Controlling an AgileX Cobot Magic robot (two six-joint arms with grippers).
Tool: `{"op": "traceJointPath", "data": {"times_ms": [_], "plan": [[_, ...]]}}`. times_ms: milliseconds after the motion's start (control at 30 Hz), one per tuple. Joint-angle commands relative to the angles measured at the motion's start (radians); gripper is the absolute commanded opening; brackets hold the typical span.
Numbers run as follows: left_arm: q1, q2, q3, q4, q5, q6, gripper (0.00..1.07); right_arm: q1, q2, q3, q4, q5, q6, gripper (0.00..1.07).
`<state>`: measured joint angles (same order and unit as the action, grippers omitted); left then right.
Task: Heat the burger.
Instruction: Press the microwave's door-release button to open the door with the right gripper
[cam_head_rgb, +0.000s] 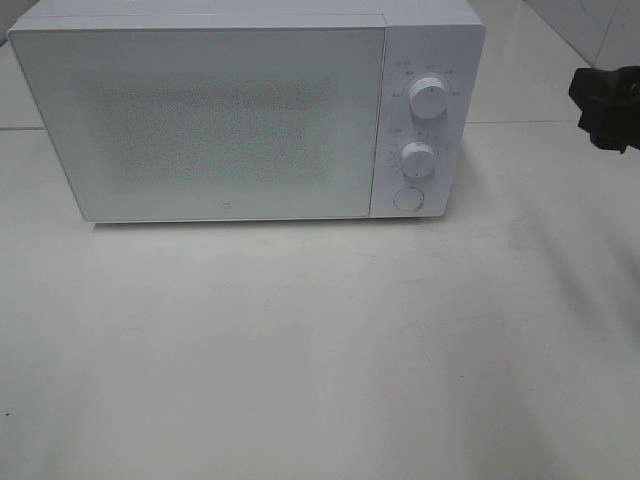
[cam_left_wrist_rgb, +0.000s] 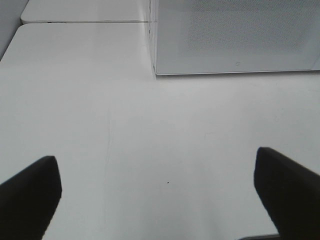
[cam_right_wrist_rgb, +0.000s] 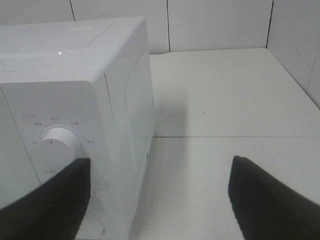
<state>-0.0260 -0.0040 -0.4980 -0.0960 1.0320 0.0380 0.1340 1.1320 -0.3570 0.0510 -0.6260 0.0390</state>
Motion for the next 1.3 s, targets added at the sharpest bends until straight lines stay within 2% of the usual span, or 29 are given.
{"op": "traceJointPath", "data": {"times_ms": [33,133,367,400,467,500,533,600,633,700,733,800,833,867,900,933,1000,1033,1300], "plan": [[0.005,-0.024,0.001,-0.005,-0.005,-0.001,1.0,-0.002,0.044,0.065,0.102,-0.209,-0.085,0.74],[0.005,-0.024,0.001,-0.005,-0.005,-0.001,1.0,-0.002,0.08,0.1,0.153,-0.28,-0.115,0.74],[0.005,-0.024,0.001,-0.005,-0.005,-0.001,1.0,0.019,0.156,0.149,0.186,-0.358,-0.117,0.74],[0.005,-0.024,0.001,-0.005,-0.005,-0.001,1.0,0.063,0.176,0.159,0.235,-0.392,-0.136,0.74],[0.005,-0.024,0.001,-0.005,-0.005,-0.001,1.0,0.091,0.185,0.162,0.269,-0.403,-0.156,0.74],[0.005,-0.024,0.001,-0.005,-0.005,-0.001,1.0,0.154,0.204,0.165,0.331,-0.423,-0.207,0.74],[0.005,-0.024,0.001,-0.005,-0.005,-0.001,1.0,0.154,0.204,0.165,0.331,-0.423,-0.207,0.74],[0.005,-0.024,0.001,-0.005,-0.005,-0.001,1.0,0.244,0.241,0.165,0.432,-0.457,-0.266,0.74],[0.005,-0.024,0.001,-0.005,-0.005,-0.001,1.0,0.244,0.241,0.165,0.432,-0.457,-0.266,0.74],[0.005,-0.024,0.001,-0.005,-0.005,-0.001,1.0,0.326,0.281,0.165,0.512,-0.497,-0.285,0.74],[0.005,-0.024,0.001,-0.005,-0.005,-0.001,1.0,0.326,0.281,0.165,0.512,-0.497,-0.285,0.74],[0.005,-0.024,0.001,-0.005,-0.005,-0.001,1.0,0.401,0.324,0.165,0.573,-0.538,-0.286,0.74],[0.005,-0.024,0.001,-0.005,-0.005,-0.001,1.0,0.401,0.324,0.165,0.573,-0.538,-0.286,0.74],[0.005,-0.024,0.001,-0.005,-0.005,-0.001,1.0,0.453,0.352,0.165,0.61,-0.565,-0.286,0.74],[0.005,-0.024,0.001,-0.005,-0.005,-0.001,1.0,0.453,0.352,0.165,0.61,-0.565,-0.286,0.74],[0.005,-0.024,0.001,-0.005,-0.005,-0.001,1.0,0.502,0.374,0.163,0.649,-0.582,-0.286,0.74],[0.005,-0.024,0.001,-0.005,-0.005,-0.001,1.0,0.524,0.385,0.162,0.669,-0.586,-0.287,0.74],[0.005,-0.024,0.001,-0.005,-0.005,-0.001,1.0,0.573,0.406,0.153,0.717,-0.59,-0.292,0.74],[0.005,-0.024,0.001,-0.005,-0.005,-0.001,1.0,0.733,0.465,0.104,0.847,-0.599,-0.333,0.74]]}}
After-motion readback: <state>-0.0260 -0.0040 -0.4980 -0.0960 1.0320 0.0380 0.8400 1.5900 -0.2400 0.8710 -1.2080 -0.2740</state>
